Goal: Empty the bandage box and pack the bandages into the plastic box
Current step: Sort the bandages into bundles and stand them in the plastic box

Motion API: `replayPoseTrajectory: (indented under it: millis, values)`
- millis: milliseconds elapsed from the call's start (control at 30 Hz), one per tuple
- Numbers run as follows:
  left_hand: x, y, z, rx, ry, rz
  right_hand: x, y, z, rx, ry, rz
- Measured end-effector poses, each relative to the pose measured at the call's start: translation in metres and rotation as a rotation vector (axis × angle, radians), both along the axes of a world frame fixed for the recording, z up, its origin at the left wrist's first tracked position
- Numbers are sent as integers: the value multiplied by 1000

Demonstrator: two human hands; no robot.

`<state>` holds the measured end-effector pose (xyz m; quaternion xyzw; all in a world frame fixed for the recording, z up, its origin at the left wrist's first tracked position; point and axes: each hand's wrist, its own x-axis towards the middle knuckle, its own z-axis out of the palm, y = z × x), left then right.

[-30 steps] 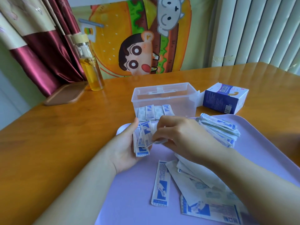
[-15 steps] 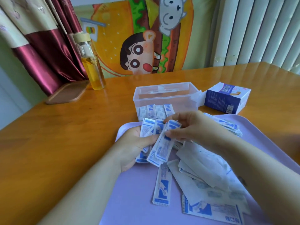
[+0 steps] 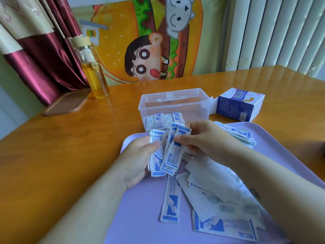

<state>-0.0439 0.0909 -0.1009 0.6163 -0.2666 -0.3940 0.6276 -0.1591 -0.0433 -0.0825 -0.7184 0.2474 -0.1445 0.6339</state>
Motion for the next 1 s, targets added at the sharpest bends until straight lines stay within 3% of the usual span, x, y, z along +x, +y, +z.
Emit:
replayPoseTrajectory:
  millis: [167, 333, 467, 567, 700, 800, 1000]
  values:
    - [3, 3, 0, -7, -121, 75, -1, 6, 0, 8, -8, 94]
    - [7, 3, 1, -37, -45, 183, -3, 2, 5, -112, -54, -29]
    - [8, 2, 1, -37, 79, 183, -7, 3, 10, -49, -24, 73]
    - [4, 0, -1, -34, 34, 95, -4, 11, 5, -224, 101, 160]
    - [-2, -1, 1, -61, -4, 29, 0, 14, -1, -389, 145, 70]
    - [-2, 0, 3, -89, 20, 16, 1, 11, -2, -382, 93, -30]
    - [1, 2, 1, -48, -104, 19, 1, 12, -3, -354, 30, -68]
